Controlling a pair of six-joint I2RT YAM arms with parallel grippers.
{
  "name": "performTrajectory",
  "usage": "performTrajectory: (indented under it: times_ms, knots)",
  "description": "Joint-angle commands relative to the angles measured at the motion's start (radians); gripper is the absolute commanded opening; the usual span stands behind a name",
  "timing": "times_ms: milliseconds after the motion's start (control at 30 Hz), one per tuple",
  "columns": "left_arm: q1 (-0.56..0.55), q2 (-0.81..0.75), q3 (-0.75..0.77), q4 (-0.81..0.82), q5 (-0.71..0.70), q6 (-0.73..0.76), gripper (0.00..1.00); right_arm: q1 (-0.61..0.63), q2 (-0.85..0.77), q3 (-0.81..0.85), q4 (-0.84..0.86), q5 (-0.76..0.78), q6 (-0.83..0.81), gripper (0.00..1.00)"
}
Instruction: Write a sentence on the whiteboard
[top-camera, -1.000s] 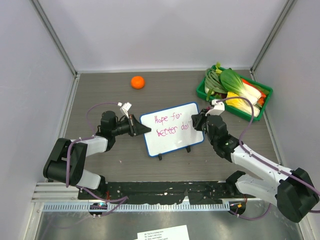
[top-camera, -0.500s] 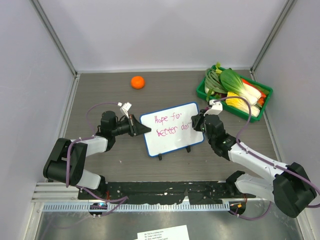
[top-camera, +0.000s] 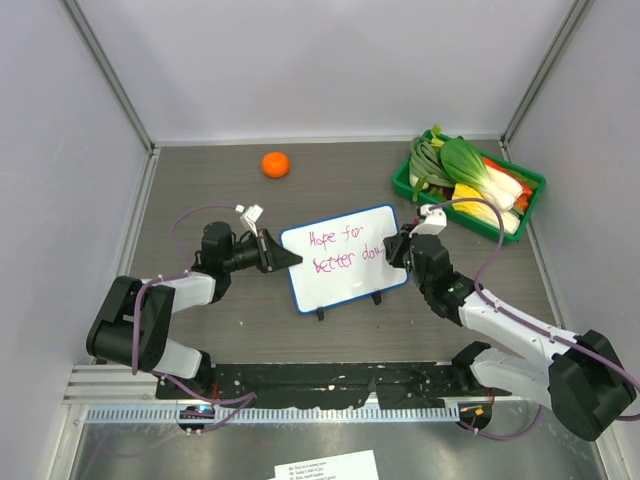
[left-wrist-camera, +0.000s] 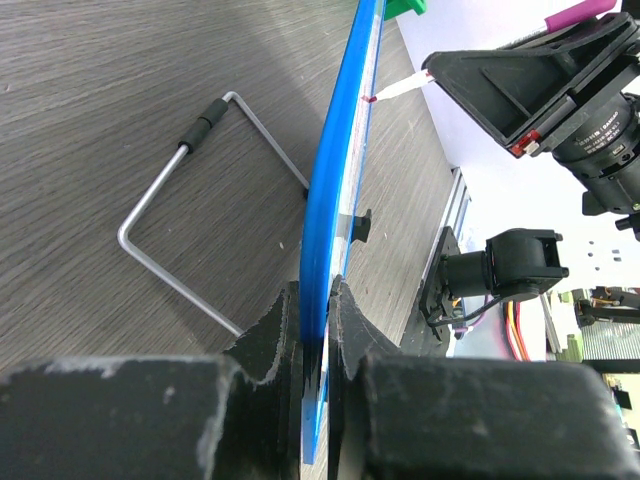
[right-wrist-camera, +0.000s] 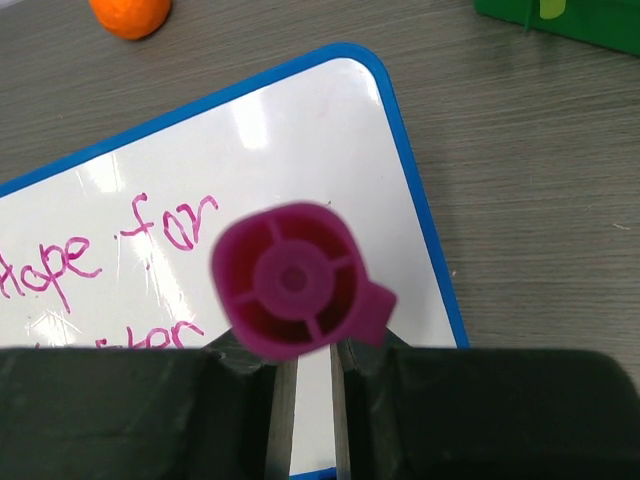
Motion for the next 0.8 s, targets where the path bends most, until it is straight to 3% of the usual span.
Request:
performTrajectory:
  times_ms: [0, 433, 767]
  knots:
    - [-0.010, 0.027, -0.026, -0.162, -0.156, 0.134, 0.00, -0.003, -0.020, -0.033, -0.050, -0.020, 0.017, 0.01]
    - [-0.010, 0.026, -0.027, -0.162, -0.159, 0.134, 0.00, -0.003, -0.064, -0.073, -0.093, -0.104, 0.054, 0.01]
    - [-0.012, 0.026, -0.026, -0.164, -0.158, 0.136, 0.00, -0.003, -0.182, -0.009, -0.139, -0.163, 0.057, 0.01]
